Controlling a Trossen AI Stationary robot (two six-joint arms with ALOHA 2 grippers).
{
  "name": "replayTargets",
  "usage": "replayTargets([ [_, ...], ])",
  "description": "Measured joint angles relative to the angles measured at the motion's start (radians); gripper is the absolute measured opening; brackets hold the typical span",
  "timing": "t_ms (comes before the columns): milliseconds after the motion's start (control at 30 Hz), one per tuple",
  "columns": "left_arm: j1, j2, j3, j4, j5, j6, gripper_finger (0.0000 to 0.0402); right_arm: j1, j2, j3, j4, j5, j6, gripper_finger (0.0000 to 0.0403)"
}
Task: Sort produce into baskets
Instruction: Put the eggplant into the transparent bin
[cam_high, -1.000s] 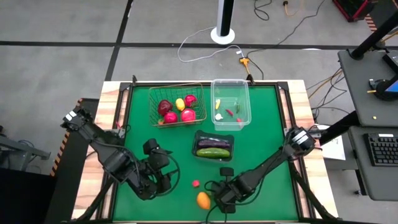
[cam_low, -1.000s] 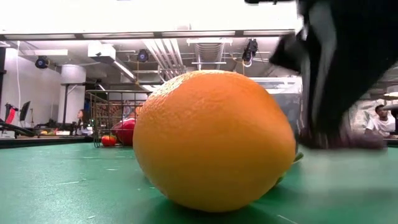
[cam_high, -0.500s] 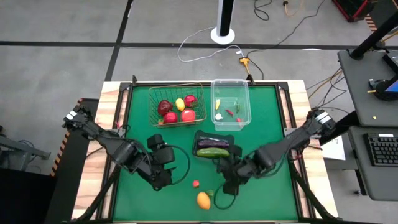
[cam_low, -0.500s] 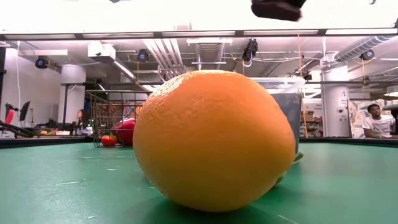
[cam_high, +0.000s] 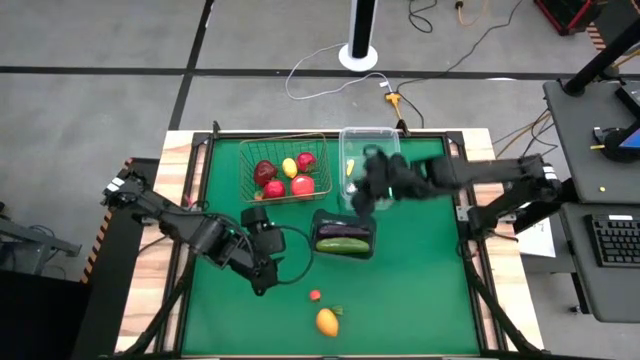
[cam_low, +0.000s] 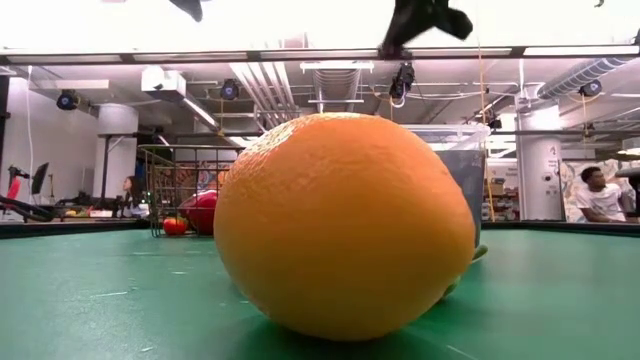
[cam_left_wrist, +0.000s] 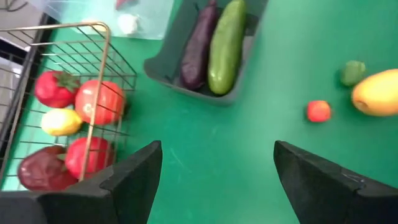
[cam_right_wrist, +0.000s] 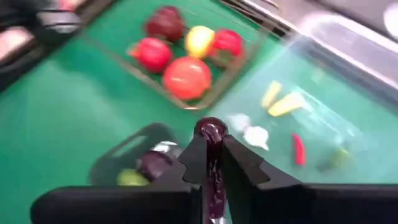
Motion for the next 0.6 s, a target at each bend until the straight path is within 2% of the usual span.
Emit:
replayTargets([
  [200, 0.056, 0.0, 0.0, 0.003, 0.003, 0.078, 0.0288, -0.226, 0.027, -0.001, -0.063, -0.212, 0.005, 0.0028],
  [400, 0.076, -0.006, 0.0, 0.004, 0.003, 0.122, 0.0288, -0.311, 0.08, -0.002, -0.068, -0.215, -0.012, 0.0038],
  [600, 0.083, -0.027, -0.03, 0.006, -0.015, 0.126, 0.0287, -0.361, 0.113, -0.003, -0.068, -0.215, -0.028, 0.0087],
])
